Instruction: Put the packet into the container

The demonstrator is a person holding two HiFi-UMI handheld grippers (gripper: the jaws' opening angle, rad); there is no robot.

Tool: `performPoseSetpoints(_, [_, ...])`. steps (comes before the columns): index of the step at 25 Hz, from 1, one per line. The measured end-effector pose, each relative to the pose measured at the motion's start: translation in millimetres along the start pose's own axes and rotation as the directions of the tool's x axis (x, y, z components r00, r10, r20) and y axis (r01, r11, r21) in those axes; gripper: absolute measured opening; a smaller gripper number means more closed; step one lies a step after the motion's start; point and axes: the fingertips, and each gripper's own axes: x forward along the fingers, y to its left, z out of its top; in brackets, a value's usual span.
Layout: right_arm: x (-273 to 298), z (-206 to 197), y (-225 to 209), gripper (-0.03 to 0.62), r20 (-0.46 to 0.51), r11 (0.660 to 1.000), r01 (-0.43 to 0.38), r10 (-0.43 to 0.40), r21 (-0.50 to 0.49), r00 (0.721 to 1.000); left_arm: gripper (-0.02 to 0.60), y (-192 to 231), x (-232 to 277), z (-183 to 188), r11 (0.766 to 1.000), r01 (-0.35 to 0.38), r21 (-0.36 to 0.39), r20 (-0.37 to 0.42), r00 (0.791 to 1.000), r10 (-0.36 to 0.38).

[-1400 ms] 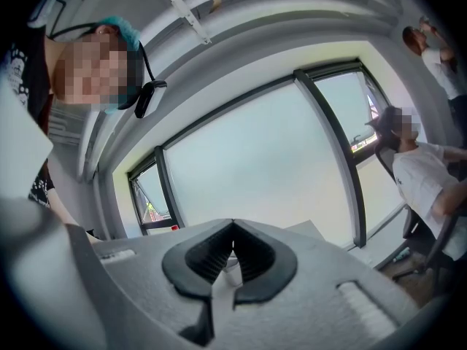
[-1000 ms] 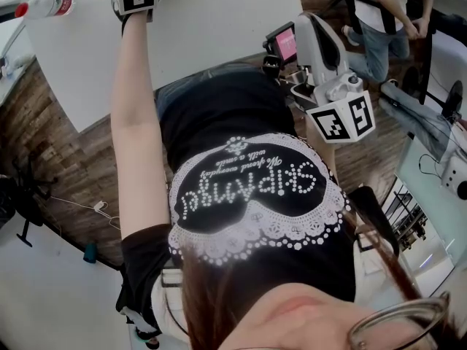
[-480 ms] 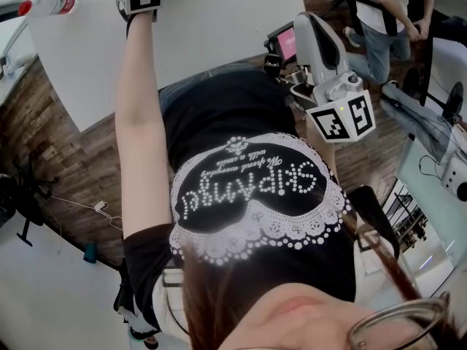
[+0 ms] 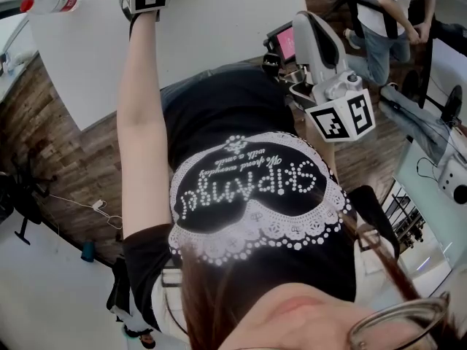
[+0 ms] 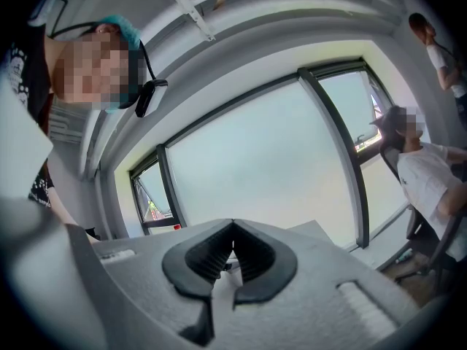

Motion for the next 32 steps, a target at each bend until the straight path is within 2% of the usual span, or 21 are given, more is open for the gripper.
performPoseSetpoints(32, [1.9, 2.7, 0.5, 0.003, -0.004, 1.0, -0.02, 0.02, -0.007, 1.0, 0.273, -1.2, -4.1, 0.1, 1.0, -0.016, 0.005, -0.01, 1.0, 0.016])
